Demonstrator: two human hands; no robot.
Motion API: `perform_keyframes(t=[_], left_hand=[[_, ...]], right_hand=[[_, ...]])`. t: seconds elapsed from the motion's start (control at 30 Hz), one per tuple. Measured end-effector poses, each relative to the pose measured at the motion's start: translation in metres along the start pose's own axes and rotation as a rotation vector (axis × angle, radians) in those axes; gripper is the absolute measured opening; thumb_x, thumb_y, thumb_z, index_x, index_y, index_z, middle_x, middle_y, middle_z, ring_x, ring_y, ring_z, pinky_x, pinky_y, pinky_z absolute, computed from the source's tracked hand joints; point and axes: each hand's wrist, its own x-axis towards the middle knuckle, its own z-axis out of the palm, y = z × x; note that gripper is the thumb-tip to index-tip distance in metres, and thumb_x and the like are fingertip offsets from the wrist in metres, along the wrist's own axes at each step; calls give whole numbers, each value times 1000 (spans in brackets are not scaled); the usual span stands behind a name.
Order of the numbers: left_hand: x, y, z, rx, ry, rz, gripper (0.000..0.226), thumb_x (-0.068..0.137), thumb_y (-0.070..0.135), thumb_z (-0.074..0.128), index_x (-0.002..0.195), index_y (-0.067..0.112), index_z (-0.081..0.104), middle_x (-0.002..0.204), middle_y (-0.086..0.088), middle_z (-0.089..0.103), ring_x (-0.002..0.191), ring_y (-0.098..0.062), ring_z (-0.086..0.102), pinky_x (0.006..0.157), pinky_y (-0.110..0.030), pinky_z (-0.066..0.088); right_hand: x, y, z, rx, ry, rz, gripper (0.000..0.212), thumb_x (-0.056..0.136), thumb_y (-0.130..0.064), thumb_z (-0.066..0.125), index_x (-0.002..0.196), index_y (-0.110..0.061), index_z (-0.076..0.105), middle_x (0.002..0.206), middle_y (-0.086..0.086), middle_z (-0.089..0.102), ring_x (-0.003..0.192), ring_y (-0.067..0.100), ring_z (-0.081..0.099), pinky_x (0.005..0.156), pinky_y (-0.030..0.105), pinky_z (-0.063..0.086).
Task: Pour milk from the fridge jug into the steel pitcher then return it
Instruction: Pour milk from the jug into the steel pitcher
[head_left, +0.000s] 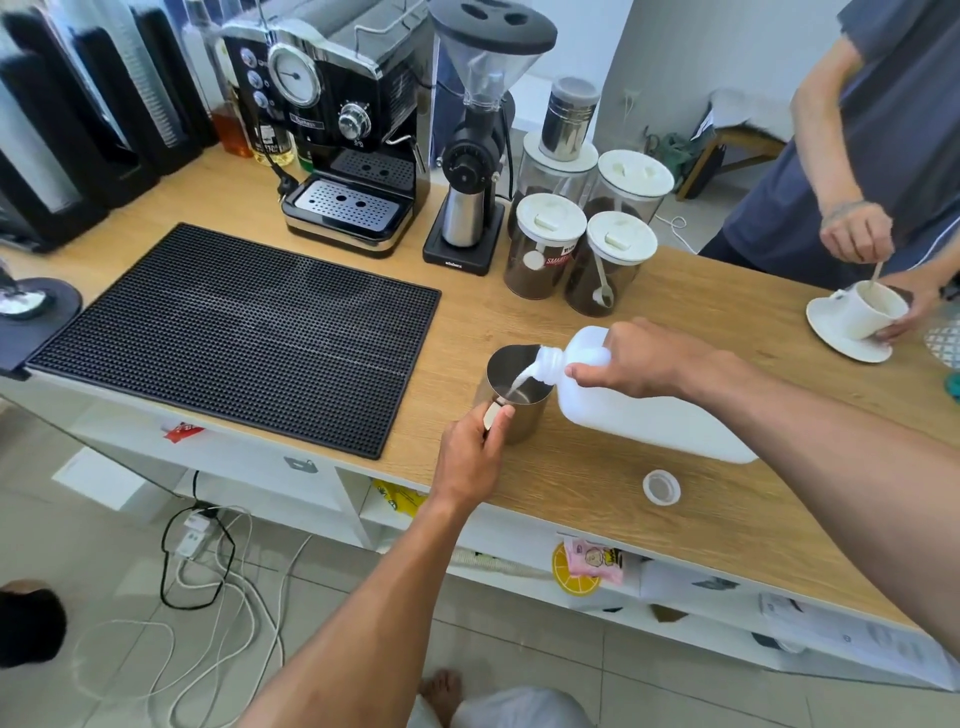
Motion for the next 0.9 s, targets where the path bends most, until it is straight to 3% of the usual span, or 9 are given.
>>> perform_keyframes(t=[0.23,0.57,0.73,0.9], left_hand=[[1,1,1,0,4,18,37,103,41,45,92,10,63,56,10,47,49,-5,36,48,-29,31],[2,-4,2,-2,9,10,49,97,56,40,88,13,62,57,10,46,51,-8,35,49,-37,32],[2,-3,2,4,13,16,40,101,47,43,84,15,58,56,11,44,50,-7,34,49,-33,31],[1,0,0,4,11,25,42,100,48,40,88,14,61,57,10,45,52,-7,36,51,-40,34]], right_hand=[[0,-2,-1,-6,-9,26,62,84,-65,53,64,-7,50,64,5,54,55,22,46,51,32,31],[-1,-8,-6,-11,-37,24,57,86,-62,54,64,-10,48,64,4,52,55,20,45,50,32,30],[-2,-10,-9,0,-63,26,56,87,-60,54,61,-13,44,61,2,49,52,19,41,50,32,29],[-1,-10,-10,-27,-76,24,58,86,-62,52,62,-10,44,61,4,49,52,21,41,51,32,30]])
